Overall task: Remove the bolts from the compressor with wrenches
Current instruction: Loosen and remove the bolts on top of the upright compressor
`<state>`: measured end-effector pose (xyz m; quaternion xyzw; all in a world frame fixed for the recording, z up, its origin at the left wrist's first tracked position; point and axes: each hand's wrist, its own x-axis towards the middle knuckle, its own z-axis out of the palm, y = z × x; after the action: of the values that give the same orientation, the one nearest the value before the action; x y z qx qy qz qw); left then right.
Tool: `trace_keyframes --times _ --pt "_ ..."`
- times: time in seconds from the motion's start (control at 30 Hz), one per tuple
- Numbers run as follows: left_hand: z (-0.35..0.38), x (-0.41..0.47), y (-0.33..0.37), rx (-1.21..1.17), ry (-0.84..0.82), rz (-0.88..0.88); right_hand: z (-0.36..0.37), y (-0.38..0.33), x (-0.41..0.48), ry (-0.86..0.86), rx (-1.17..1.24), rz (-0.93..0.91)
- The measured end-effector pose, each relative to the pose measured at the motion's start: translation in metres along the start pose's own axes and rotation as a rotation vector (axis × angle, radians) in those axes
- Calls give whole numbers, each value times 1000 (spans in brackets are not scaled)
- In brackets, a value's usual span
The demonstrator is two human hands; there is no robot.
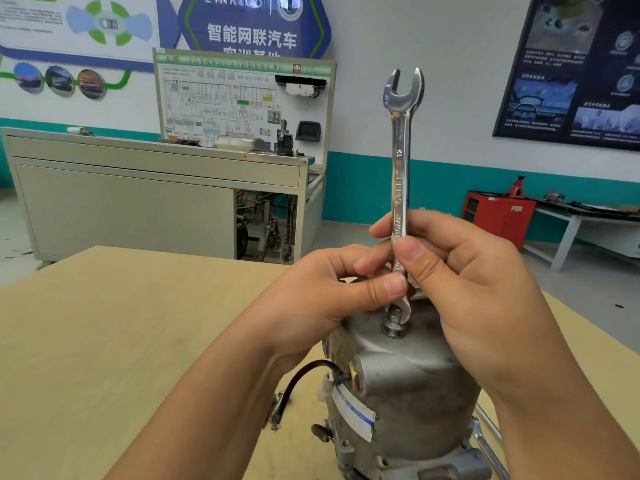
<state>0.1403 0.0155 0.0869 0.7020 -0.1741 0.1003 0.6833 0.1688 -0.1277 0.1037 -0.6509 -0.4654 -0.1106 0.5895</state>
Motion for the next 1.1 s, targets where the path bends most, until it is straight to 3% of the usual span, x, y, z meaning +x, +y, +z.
trace_keyframes --times 0.33,0.47,0.6,0.8,1.1 --pt "-3 0 -1 -2 -118 50 0 1 -3 -75 -54 -99" --pt "-4 -1 0 49 -170 62 -4 2 -2 -109 42 -88" --pt "-5 0 -4 55 -90 79 -7 1 -1 -150 174 -64" --pt "2 0 1 14 -66 61 -9 1 -2 -113 284 -72" --pt "-5 0 -5 -32 -108 31 -7 5 -2 91 150 -68"
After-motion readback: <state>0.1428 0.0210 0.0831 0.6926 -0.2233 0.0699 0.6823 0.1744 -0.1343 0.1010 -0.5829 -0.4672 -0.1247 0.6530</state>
